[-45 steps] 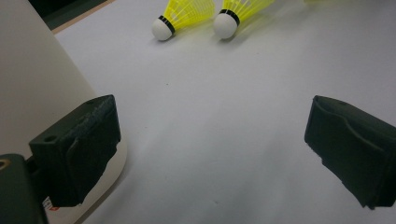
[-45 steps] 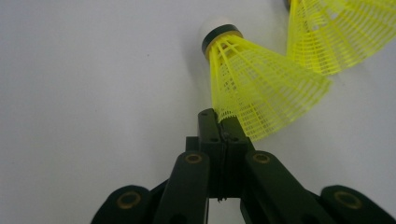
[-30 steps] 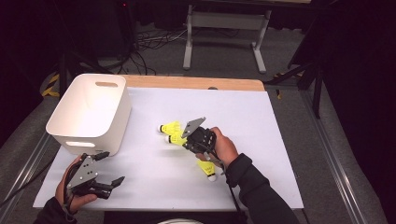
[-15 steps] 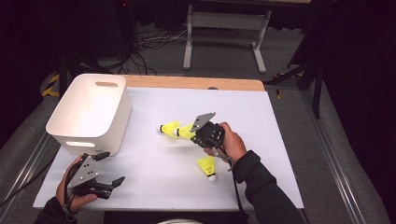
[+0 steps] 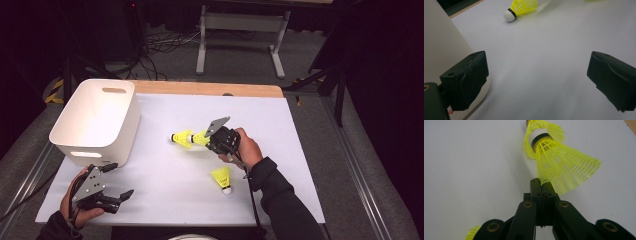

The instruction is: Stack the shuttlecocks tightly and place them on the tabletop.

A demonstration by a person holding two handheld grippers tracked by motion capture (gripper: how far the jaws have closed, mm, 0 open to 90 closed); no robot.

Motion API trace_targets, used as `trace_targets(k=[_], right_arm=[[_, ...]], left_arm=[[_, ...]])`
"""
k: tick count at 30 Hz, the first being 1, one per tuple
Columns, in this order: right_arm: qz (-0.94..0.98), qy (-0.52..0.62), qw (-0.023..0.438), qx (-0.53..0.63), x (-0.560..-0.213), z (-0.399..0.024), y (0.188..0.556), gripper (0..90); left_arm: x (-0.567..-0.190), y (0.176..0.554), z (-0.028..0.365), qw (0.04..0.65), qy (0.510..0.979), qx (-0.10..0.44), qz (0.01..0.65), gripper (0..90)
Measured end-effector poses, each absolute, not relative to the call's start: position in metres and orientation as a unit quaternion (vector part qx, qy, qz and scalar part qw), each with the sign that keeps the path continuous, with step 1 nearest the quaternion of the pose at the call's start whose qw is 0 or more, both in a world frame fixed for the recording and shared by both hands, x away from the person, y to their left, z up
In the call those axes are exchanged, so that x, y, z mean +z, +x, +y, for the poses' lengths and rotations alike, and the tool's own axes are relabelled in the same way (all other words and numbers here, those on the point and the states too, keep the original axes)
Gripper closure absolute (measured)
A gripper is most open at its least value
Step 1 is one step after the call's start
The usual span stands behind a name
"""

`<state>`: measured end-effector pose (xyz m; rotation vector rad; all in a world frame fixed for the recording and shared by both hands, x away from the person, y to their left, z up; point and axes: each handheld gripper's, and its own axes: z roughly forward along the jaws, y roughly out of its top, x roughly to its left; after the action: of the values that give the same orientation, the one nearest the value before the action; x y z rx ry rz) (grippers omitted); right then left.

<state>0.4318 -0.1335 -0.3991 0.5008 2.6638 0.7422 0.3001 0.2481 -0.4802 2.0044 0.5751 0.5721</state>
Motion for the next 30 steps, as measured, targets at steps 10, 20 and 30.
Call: trace_targets(k=[10,20,30], right_arm=[[0.935,0.188,0.158,0.255,-0.412,-0.135,0.447,90.0],[0.937,0.190,0.152,0.251,-0.426,-0.128,0.460,90.0],[0.935,0.187,0.148,0.263,-0.434,-0.119,0.464,90.0]], left_arm=[[-0.480,0.300,0.248,0.471,0.819,0.232,0.232,4.5],[-0.480,0.300,0.248,0.472,0.819,0.231,0.231,4.5],[-0.479,0.300,0.249,0.473,0.818,0.232,0.231,4.5]])
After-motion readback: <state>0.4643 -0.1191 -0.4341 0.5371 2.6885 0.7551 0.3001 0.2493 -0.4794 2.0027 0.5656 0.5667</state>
